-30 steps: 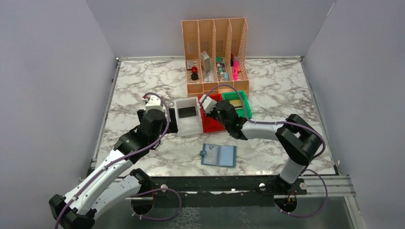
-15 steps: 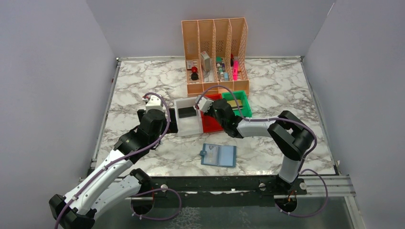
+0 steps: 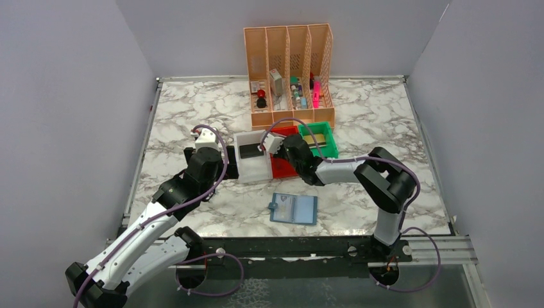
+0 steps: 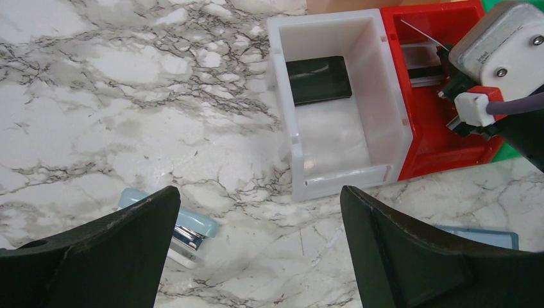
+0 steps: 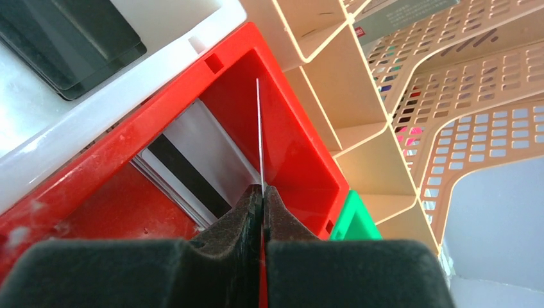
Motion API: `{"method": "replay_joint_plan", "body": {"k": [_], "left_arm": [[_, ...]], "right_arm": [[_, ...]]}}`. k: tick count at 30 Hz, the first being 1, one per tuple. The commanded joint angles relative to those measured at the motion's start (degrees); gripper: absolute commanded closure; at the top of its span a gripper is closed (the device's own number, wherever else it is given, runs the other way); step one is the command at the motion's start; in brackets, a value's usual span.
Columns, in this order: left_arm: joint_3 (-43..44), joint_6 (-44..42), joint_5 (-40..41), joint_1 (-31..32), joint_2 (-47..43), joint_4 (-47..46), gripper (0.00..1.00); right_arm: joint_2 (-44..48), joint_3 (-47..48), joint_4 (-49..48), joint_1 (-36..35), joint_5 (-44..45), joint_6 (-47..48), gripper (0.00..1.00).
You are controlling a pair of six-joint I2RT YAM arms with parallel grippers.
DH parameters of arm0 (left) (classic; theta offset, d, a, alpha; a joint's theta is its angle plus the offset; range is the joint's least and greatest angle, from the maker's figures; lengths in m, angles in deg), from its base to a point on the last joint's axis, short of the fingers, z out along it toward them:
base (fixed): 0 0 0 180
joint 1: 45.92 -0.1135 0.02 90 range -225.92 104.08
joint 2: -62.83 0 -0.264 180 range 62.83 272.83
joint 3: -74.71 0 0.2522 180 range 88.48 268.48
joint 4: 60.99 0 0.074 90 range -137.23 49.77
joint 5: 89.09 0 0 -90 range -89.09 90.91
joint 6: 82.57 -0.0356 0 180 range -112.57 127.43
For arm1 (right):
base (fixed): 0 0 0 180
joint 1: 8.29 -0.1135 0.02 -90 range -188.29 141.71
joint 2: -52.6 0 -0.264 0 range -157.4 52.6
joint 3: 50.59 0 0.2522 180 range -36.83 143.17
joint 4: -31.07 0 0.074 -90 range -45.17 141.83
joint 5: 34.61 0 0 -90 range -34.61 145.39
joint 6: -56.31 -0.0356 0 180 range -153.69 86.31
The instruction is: Take the credit cards out of the card holder
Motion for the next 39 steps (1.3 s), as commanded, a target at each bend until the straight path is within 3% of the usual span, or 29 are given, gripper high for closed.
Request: {"method": "replay_joint_plan", "body": {"k": [1, 18, 20, 22, 33, 39], "left_arm": [[-0.3, -0.6, 1.5, -0.1, -0.3, 0.4, 0.01], [-0.4, -0.9, 1.2, -0.1, 0.2, 0.3, 0.01], [-0.4, -0.9, 1.0, -0.1, 0.3, 0.3, 0.01], [-0.4, -1.0, 0.9, -0.1, 0.5, 0.3, 0.01], [-0.4, -1.3, 0.1, -0.1, 1.6, 0.3, 0.01], [-0.4, -1.4, -0.3, -0.1, 2.3, 0.4, 0.01]], "right_arm": [[-2.0, 1.7, 0.0, 0.0, -0.1, 1.6, 0.92], [-1.7, 1.6, 2.5, 0.0, -2.4, 0.9, 0.81], [-1.5, 1.7, 3.3, 0.0, -2.8, 0.3, 0.79], [-1.4, 2.1, 4.1, 0.0, -3.3, -0.5, 0.7], [-1.5, 2.9, 4.7, 0.0, -3.6, -3.2, 0.68], [-0.2, 2.6, 5.8, 0.0, -4.9, -3.9, 0.54]]}}
